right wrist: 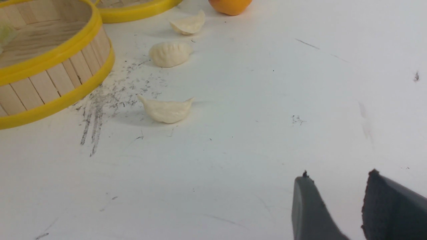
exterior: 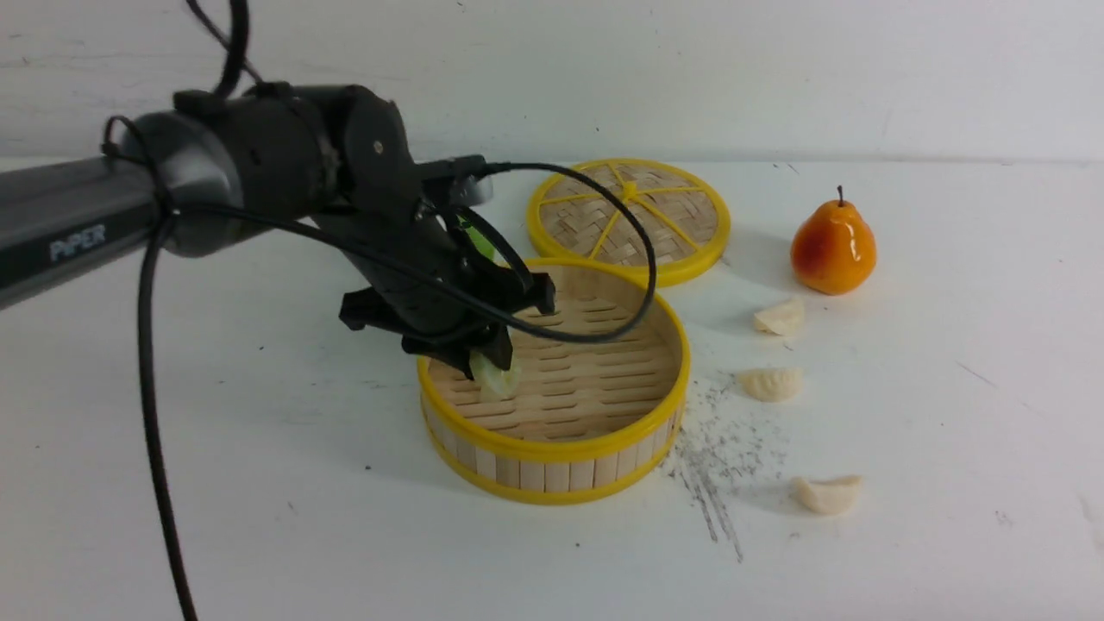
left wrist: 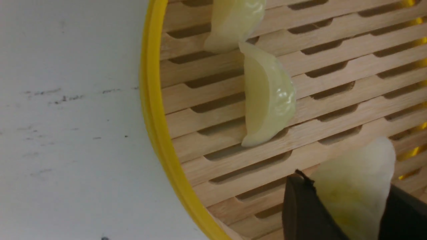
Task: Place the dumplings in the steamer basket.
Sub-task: Use the left arm to put the dumpling into the steamer
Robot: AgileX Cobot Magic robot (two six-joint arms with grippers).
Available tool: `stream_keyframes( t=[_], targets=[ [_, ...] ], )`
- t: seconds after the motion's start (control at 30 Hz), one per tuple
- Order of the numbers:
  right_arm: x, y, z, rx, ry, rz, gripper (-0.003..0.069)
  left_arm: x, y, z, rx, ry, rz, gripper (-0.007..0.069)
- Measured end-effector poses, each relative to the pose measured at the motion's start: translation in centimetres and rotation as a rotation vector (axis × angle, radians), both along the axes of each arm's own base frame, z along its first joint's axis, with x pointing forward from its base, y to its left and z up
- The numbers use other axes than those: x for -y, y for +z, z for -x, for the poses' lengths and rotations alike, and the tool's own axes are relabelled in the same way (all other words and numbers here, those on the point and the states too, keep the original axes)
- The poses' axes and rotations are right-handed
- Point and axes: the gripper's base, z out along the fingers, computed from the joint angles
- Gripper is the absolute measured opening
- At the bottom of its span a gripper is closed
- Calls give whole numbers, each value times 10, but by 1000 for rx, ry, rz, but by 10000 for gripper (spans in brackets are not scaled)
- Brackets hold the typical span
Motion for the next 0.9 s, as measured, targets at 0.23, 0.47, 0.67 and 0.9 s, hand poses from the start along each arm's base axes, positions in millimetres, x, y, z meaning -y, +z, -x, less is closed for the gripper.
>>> stream_keyframes(
  t=[0.23, 0.47, 0.67, 0.9],
  targets=[
    [0, 0, 0, 0, 0, 0, 239, 17, -18, 0, 19, -55, -37, 205],
    [0, 0, 0, 0, 0, 0, 239, 17, -25, 0, -7, -95, -72, 205],
    [0, 0, 0, 0, 0, 0, 239, 17, -32, 1, -35, -109, -90, 280],
    [0, 0, 0, 0, 0, 0, 239, 17, -17, -1, -6, -115, -90, 354]
  ],
)
